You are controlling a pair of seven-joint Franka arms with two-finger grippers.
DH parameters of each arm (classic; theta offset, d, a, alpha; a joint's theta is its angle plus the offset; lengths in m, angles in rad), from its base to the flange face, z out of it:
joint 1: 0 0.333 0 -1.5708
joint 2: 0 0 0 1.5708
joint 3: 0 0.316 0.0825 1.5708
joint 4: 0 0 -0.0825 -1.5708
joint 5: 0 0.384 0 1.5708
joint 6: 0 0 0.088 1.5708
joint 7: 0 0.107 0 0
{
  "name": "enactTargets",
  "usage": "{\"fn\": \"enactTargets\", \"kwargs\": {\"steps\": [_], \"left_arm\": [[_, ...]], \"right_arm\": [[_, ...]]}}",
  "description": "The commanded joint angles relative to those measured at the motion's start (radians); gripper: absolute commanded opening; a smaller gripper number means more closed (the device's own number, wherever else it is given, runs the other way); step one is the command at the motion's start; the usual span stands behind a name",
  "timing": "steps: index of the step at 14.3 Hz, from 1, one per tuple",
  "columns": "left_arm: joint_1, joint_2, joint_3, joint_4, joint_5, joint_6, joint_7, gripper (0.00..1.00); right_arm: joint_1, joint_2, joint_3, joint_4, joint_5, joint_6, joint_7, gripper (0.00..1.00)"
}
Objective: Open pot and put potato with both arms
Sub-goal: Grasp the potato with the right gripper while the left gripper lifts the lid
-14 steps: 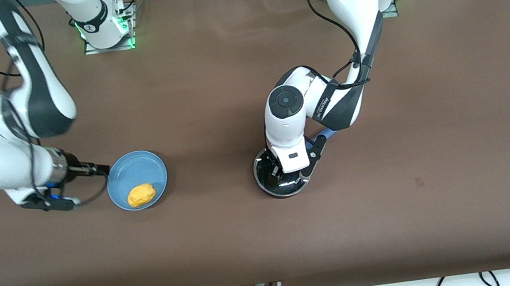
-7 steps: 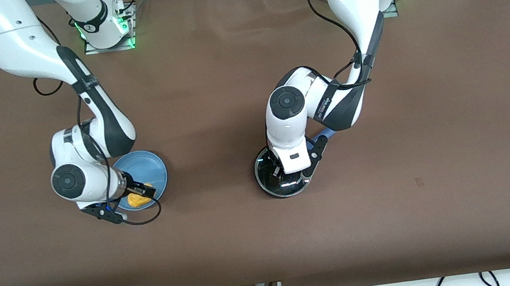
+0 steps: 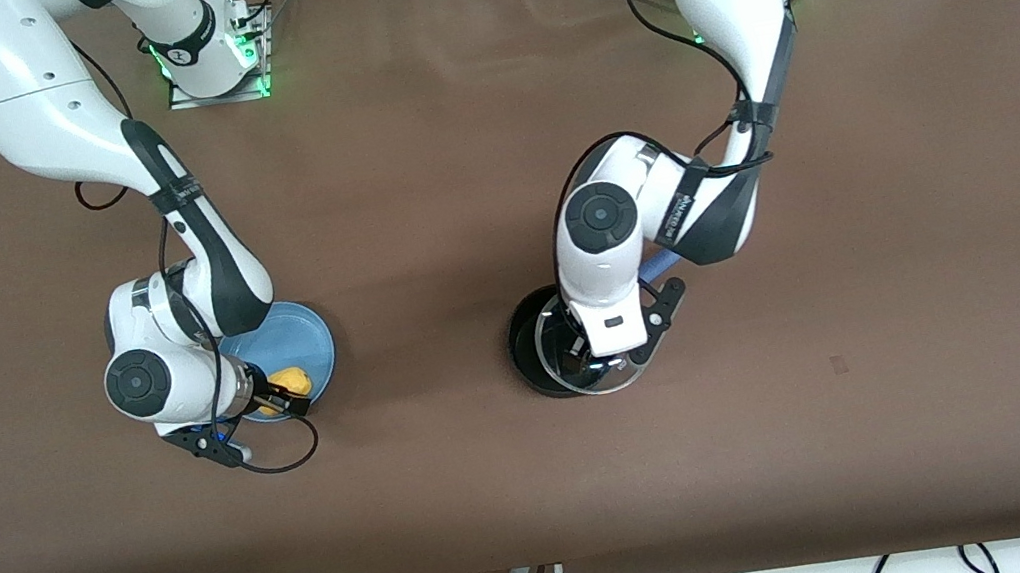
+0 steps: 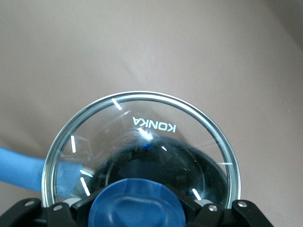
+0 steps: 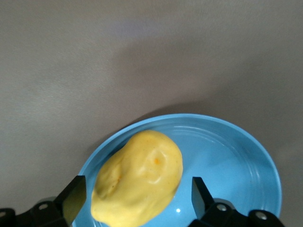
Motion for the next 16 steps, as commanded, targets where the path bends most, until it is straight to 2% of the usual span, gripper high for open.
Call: {"fn": "enactTargets", "kwargs": {"steps": [1,3,5,7,9,10,14,16], "left_arm": [[0.052,-0.065,-0.016,-0.003,-0.009,-0.073,0.090,0.36],[0.095,-0.108,-0.012,-0.004,-0.064,-0.091,0.180,0.36],[0.158,-0.150,-0.013,-0.004,-0.095,-0.164,0.298,0.36],[0.219,-0.196,-0.012,-0.006,-0.138,-0.227,0.442,0.36],[0.264,-0.237,-0.012,-0.019,-0.141,-0.278,0.577,0.36],[0.294,-0.250,-0.012,-0.023,-0.141,-0.304,0.651,0.36],[0.385,-0.306,-0.012,-0.044,-0.141,-0.360,0.866,0.36],[0.432,-0.357,-0.012,-0.094,-0.141,-0.360,0.978,0.36]], "right_arm": [[-0.003,0.012,0.005,0.004,0.023,0.003,0.009,0.76],[-0.003,0.007,0.008,0.005,0.024,-0.004,0.002,0.45],[0.001,-0.001,0.008,0.026,0.087,-0.071,0.002,0.30],[0.020,-0.008,0.010,0.081,0.180,-0.140,0.021,0.30],[0.038,-0.011,0.016,0.103,0.236,-0.181,0.104,0.30],[0.055,-0.016,0.039,0.114,0.262,-0.184,0.167,0.30],[0.148,-0.007,0.125,0.194,0.270,-0.168,0.531,0.32],[0.226,0.007,0.142,0.220,0.276,-0.077,0.705,0.32]]}}
